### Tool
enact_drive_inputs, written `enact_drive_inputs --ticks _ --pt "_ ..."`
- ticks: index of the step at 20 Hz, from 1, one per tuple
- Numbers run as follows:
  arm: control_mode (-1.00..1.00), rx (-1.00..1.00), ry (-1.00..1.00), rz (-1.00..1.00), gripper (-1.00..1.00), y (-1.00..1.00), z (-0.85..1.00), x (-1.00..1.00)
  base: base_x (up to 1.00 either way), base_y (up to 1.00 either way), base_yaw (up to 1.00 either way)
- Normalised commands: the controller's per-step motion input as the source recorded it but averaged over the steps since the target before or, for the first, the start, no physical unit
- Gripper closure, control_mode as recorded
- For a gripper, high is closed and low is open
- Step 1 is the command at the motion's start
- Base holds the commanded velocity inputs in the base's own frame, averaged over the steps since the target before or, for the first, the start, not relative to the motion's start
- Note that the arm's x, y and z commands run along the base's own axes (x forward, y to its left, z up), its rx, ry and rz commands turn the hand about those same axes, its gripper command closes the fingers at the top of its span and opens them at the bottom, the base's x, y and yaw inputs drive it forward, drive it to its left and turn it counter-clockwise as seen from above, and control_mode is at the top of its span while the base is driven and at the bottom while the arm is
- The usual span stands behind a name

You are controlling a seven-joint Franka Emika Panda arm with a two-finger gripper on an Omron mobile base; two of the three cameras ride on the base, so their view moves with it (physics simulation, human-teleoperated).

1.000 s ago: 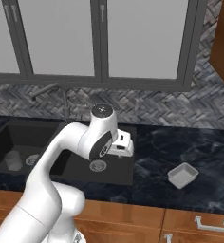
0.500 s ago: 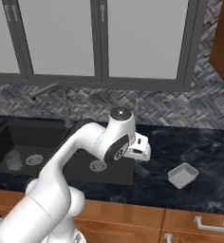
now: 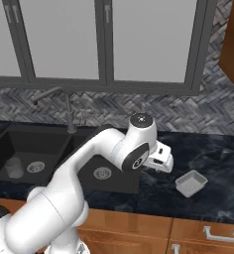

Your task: Place the glass cup in the left basin and the tupperware in the right basin of the sink.

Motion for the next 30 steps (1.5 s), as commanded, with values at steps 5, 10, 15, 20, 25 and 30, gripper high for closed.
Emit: enact_drive_inputs --ticks 5,10,15,20,25,30 --pt "-1.0 -0.01 0.0 -0.07 -1.0 -0.34 -0.02 0.11 0.0 0.0 0.0" --pt "-1.0 -0.04 0.0 -0.01 -1.0 -0.33 -0.16 0.09 0.0 0.0 0.0" --pt "-1.0 -0.04 0.0 0.0 -1.0 -0.32 -0.25 0.08 0.0 0.0 0.0" --pt "-1.0 -0.01 0.0 0.01 -1.0 -0.22 -0.28 0.24 0.0 0.0 0.0" --pt "-1.0 0.0 0.0 0.07 -1.0 -0.2 -0.24 0.34 0.0 0.0 0.0" --pt "-1.0 0.0 0.0 0.08 -1.0 -0.27 -0.22 0.22 0.0 0.0 0.0"
